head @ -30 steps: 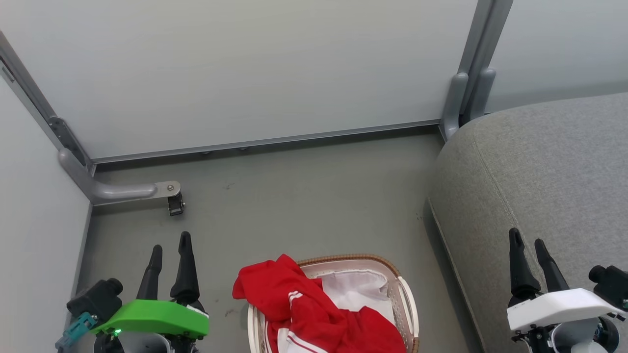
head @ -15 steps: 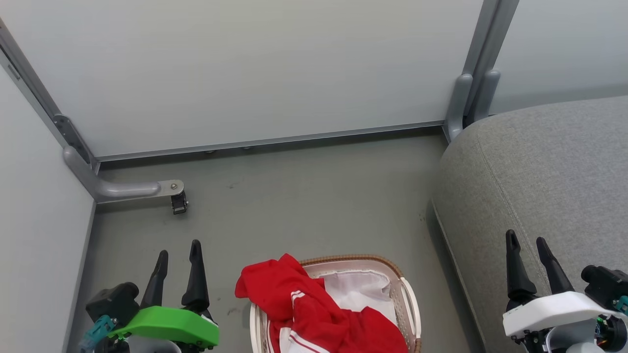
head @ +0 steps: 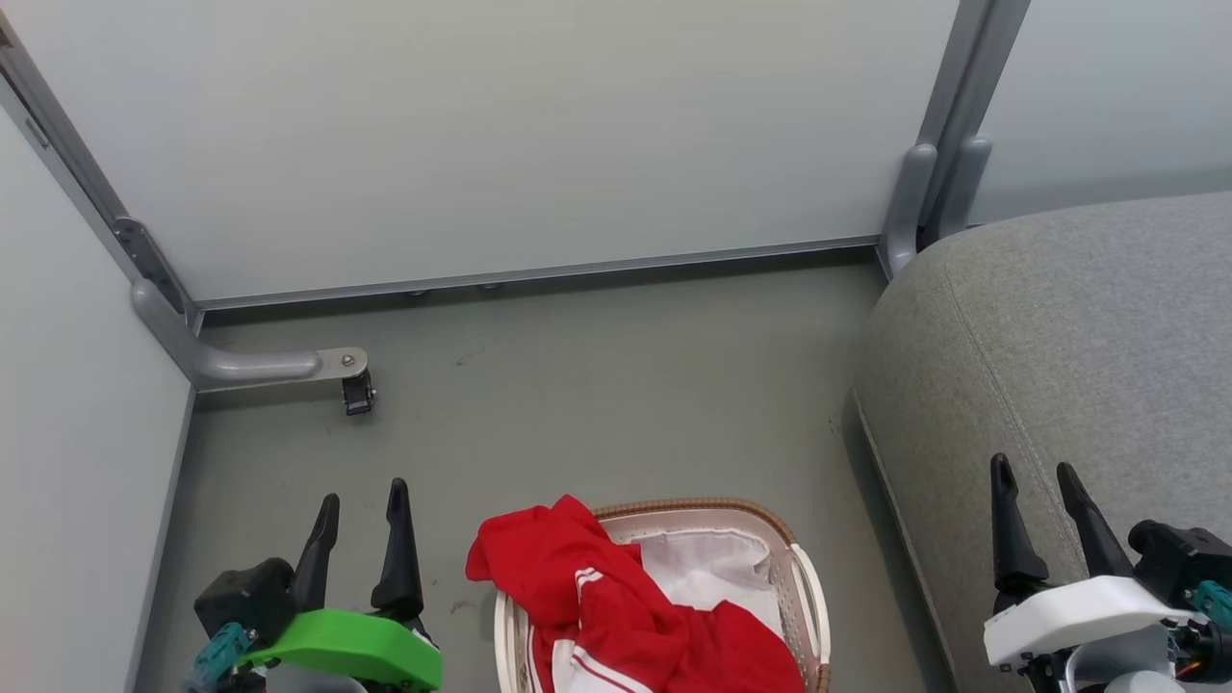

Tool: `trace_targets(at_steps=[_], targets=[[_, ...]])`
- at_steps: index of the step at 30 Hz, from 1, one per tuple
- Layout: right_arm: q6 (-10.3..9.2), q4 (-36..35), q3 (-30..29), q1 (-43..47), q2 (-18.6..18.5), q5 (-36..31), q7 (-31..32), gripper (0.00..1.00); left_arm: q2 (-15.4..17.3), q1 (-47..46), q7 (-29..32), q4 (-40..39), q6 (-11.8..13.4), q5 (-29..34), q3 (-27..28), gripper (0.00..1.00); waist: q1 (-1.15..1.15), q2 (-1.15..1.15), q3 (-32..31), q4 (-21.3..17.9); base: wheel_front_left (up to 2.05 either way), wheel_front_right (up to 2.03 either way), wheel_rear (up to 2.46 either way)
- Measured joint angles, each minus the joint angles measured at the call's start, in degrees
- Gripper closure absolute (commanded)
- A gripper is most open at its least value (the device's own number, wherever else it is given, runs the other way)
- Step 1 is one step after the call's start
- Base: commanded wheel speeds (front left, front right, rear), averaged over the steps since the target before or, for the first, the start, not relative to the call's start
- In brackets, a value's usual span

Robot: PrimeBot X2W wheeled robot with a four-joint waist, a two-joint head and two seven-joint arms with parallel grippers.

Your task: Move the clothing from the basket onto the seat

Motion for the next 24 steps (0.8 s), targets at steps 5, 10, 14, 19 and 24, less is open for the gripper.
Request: trace_targets(at_steps=[5,10,14,19,24], targets=[[0.0,0.5,-0.2,-0.6,0.0,-2.5,-0.5,0.0,0.0,0.0,-0.6,0.5,0.0,2.0,-0.2,0.0,0.0,0.0,0.1,0.2,0.0,0.0,0.0],[0.0,1.0,-0.4,-1.1,-0.1,-4.8,-1.1,0.0,0.0,-0.1,-1.1,1.1,0.0,3.7,-0.6,0.0,0.0,0.0,0.2,0.4,0.0,0.0,0.0],[0.0,1.2,-0.5,-1.3,-0.1,-6.4,-1.5,0.0,0.1,-0.2,-1.6,1.7,0.1,5.3,-1.1,0.0,0.0,0.0,0.2,0.7,0.0,0.0,0.0],[0.01,1.2,-0.4,-1.3,-0.1,-8.5,-2.1,0.0,0.1,-0.3,-2.1,2.6,0.1,6.7,-1.5,0.0,0.0,0.0,0.2,1.0,0.0,0.0,0.0],[0.01,1.1,-0.2,-1.3,-0.1,-10.3,-2.6,0.0,0.1,-0.5,-2.5,3.2,0.3,8.5,-1.9,0.0,0.0,0.0,0.1,1.2,0.0,0.0,0.0]])
